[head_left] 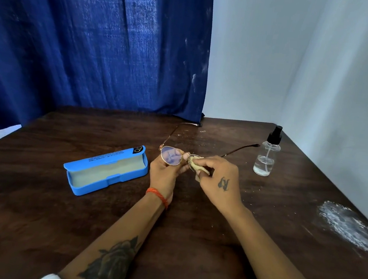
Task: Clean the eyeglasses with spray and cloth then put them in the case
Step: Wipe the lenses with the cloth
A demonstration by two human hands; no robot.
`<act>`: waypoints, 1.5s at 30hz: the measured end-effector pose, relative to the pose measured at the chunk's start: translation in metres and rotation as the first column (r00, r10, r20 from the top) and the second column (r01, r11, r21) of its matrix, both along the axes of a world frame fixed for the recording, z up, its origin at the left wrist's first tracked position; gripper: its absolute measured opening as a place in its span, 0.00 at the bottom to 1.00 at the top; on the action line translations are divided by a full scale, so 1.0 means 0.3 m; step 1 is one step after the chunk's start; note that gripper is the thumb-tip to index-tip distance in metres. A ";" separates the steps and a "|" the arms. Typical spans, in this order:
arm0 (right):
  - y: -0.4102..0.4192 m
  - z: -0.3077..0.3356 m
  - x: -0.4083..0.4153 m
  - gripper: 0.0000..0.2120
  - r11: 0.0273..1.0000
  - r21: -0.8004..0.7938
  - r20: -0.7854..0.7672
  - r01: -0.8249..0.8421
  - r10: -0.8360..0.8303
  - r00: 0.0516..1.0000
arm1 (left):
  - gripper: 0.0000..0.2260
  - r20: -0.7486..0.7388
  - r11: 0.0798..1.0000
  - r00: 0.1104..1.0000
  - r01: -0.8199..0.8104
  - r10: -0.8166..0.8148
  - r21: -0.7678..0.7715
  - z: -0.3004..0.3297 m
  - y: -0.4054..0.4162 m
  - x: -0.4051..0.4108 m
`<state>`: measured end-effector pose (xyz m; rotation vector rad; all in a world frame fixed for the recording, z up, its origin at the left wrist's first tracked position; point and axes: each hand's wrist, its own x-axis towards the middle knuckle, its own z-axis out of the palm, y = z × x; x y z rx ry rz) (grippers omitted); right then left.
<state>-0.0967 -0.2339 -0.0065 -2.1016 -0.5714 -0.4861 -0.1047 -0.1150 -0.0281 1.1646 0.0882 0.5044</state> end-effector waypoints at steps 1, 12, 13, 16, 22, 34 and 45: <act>-0.003 0.002 0.000 0.13 1.000 0.021 -0.029 0.008 -0.007 1.000 | 0.06 0.000 1.000 1.000 -0.006 0.006 -0.012 0.001 0.000 0.000; 0.014 -0.013 -0.020 0.15 0.995 -0.061 0.214 0.085 -0.070 0.974 | 0.11 -0.023 0.998 0.999 -0.028 0.027 -0.062 0.003 0.005 0.006; 0.016 -0.013 -0.022 0.15 0.997 -0.061 0.222 0.052 -0.037 0.974 | 0.11 -0.027 0.997 0.999 -0.033 0.031 -0.065 0.003 0.007 0.006; 0.008 -0.010 -0.018 0.15 0.996 -0.085 0.223 -0.015 0.034 0.974 | 0.08 -0.030 0.998 0.999 -0.037 0.035 -0.058 0.003 0.011 0.003; -0.013 0.001 -0.003 0.12 0.990 -0.092 0.203 0.111 -0.090 0.975 | 0.06 0.000 0.999 1.000 -0.019 0.019 -0.036 0.009 0.003 -0.002; 0.021 -0.010 0.001 0.15 1.000 0.013 0.126 -0.001 -0.001 0.992 | 0.08 -0.025 0.998 1.000 0.012 -0.011 0.069 -0.004 0.010 -0.002; -0.079 0.001 0.021 0.17 0.927 -0.372 0.329 -0.034 0.167 0.929 | 0.04 -0.118 0.986 0.991 0.043 -0.063 -0.159 0.025 0.026 0.007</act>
